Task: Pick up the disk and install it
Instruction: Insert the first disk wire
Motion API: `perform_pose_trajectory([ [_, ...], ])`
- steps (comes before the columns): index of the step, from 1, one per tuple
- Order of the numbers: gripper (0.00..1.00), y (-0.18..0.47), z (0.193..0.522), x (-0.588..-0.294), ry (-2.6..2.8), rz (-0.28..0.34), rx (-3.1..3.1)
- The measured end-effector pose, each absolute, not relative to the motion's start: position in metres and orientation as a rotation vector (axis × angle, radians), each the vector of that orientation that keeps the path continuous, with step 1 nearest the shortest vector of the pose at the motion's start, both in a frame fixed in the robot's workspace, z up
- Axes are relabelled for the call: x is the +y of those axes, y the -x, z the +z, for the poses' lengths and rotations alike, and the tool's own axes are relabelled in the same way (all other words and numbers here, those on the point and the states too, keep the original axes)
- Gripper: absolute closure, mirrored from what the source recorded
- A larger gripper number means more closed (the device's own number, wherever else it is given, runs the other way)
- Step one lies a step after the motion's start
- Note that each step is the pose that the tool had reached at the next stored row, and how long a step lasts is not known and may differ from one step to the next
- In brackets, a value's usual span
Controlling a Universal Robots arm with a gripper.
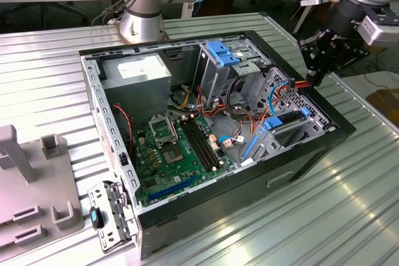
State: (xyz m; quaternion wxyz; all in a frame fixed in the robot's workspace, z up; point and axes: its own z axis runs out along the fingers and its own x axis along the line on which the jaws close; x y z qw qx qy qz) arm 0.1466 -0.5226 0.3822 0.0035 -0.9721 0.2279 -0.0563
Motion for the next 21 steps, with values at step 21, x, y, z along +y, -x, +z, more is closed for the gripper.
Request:
perform_pose_trajectory([
  [21,0.84,-0.1435,0.3813,-0.5227,2.944,-0.175,1.104],
])
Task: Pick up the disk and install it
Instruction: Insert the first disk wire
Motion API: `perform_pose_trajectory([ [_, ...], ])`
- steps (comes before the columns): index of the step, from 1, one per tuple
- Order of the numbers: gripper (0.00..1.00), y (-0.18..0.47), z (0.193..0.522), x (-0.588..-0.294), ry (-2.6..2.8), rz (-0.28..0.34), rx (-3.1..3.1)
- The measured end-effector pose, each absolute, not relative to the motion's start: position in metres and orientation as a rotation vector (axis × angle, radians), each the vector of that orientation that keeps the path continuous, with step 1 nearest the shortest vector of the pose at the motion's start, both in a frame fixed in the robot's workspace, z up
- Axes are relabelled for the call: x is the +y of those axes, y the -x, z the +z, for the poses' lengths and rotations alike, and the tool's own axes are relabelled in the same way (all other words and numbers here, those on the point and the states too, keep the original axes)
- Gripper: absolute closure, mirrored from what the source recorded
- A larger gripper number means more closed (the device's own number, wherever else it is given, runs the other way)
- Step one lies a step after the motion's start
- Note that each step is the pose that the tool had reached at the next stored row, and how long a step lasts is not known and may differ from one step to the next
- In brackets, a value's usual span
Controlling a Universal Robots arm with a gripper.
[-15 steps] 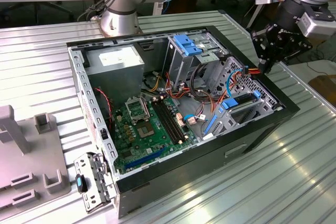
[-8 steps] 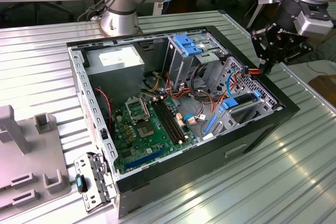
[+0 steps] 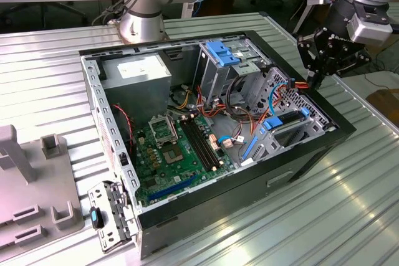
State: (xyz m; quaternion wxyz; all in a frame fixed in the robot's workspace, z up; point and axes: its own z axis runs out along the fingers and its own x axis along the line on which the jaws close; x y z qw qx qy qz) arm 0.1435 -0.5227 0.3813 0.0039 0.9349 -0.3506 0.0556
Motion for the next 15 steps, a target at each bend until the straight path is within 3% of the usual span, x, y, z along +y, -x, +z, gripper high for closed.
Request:
perform_pose_trajectory([
  [15,0.84,-0.1402,0.3813,-0.5227,-2.929,0.174,-1.1],
])
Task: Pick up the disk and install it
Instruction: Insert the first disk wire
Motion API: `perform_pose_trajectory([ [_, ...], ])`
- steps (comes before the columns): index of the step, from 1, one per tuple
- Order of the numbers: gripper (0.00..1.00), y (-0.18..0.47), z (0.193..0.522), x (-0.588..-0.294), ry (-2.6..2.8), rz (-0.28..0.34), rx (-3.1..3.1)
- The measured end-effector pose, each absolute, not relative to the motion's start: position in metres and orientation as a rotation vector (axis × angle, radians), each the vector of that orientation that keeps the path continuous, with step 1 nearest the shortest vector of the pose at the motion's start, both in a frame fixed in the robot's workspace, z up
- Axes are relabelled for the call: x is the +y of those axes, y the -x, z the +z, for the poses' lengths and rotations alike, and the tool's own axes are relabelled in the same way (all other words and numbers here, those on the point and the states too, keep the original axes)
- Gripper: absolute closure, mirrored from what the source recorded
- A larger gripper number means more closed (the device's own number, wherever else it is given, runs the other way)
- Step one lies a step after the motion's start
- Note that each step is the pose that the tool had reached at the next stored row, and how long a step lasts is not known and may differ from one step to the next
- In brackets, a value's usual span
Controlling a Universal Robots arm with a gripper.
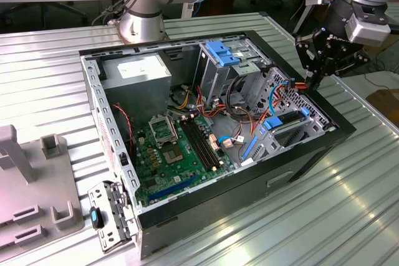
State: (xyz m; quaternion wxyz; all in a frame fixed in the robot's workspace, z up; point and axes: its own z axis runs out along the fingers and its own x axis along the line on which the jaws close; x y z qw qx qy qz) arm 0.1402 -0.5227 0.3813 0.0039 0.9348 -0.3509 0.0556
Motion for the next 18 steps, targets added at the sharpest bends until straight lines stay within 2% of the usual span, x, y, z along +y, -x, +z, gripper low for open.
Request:
perform_pose_trajectory([
  [18,0.84,-0.1378,0.3813,-0.5227,-2.775,0.171,-1.419],
])
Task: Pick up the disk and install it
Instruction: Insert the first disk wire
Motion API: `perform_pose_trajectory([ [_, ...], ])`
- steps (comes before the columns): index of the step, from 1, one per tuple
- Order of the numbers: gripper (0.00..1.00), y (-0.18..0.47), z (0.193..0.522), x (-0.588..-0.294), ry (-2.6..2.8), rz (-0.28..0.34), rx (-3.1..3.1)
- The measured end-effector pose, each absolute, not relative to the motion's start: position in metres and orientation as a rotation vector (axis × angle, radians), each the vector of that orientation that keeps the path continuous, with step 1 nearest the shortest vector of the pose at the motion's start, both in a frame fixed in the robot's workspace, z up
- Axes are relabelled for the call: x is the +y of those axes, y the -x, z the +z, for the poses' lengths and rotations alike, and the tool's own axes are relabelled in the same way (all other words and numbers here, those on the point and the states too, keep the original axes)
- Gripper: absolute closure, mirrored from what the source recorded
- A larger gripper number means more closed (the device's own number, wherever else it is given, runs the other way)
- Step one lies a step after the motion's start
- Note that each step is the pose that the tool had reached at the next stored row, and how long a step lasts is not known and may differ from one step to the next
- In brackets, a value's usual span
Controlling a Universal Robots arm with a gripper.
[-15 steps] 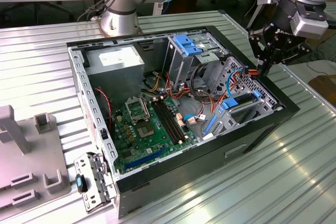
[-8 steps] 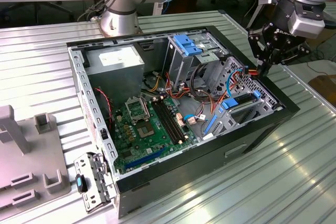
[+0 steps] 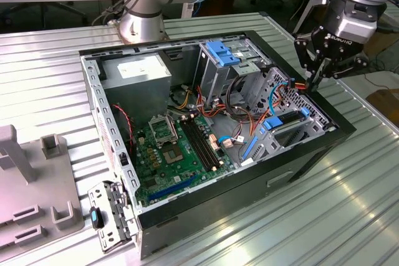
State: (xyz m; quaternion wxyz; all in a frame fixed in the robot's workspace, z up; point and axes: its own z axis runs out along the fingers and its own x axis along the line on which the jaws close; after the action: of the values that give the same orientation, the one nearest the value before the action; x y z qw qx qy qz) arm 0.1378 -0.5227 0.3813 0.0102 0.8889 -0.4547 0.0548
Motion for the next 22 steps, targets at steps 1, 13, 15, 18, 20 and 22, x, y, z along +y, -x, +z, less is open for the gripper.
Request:
perform_pose_trajectory([
  [1,0.84,-0.138,0.381,-0.523,-2.763,0.171,-1.44],
  [13,0.84,-0.107,0.381,-0.523,-2.739,0.17,-1.481],
  [15,0.84,-0.101,0.381,-0.523,-2.739,0.17,-1.482],
  [18,0.84,-0.097,0.381,-0.523,-2.729,0.17,-1.5],
  [20,0.84,-0.097,0.38,-0.523,-2.681,0.168,-1.576],
  [22,0.84,-0.097,0.379,-0.523,-2.656,0.166,-1.613],
])
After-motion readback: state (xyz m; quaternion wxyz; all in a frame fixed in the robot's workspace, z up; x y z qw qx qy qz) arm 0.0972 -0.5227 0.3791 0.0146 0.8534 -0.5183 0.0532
